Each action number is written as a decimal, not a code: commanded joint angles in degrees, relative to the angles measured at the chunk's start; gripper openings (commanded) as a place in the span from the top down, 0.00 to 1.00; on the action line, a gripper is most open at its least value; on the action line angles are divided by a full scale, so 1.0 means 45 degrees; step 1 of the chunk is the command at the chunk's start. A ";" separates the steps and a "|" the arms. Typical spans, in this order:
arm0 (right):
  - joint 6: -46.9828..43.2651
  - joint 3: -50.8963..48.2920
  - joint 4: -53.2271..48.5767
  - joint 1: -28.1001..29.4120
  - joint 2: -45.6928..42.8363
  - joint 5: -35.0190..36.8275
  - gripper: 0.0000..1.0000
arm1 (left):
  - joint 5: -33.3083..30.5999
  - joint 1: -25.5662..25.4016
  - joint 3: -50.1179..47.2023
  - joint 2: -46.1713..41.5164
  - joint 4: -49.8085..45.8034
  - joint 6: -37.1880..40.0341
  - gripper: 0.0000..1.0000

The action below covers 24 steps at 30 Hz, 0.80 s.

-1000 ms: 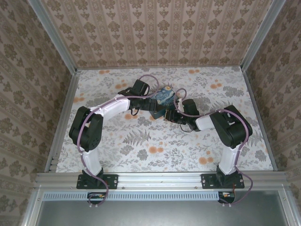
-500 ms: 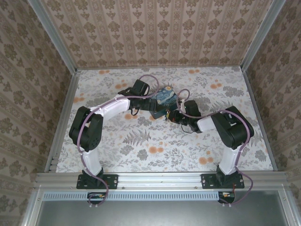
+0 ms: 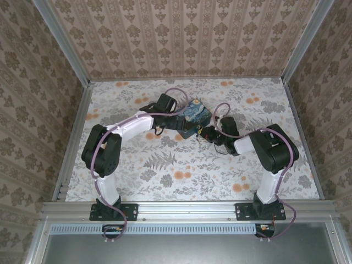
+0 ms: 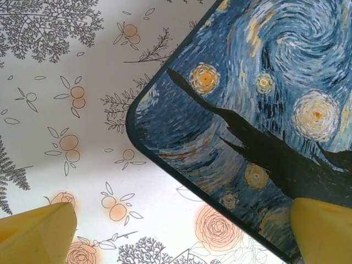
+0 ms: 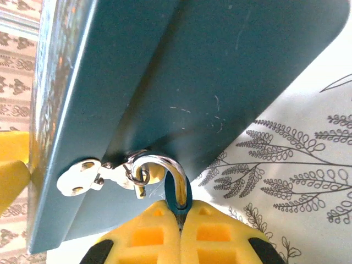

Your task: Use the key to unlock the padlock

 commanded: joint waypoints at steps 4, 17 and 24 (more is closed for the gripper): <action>0.0696 0.0332 0.0041 -0.0434 -0.0058 -0.0236 1.00 | -0.1307 -0.0284 0.0140 0.0760 -0.1327 0.0752 0.00; 0.1078 0.1857 -0.1707 -0.1078 0.0523 -0.1113 1.00 | -0.1418 -0.0367 0.0149 0.1163 -0.1427 0.0964 0.00; 0.0159 0.3437 -0.5147 -0.1566 0.0507 -0.1188 1.00 | -0.1319 -0.0387 0.0312 0.1461 -0.1559 0.1086 0.00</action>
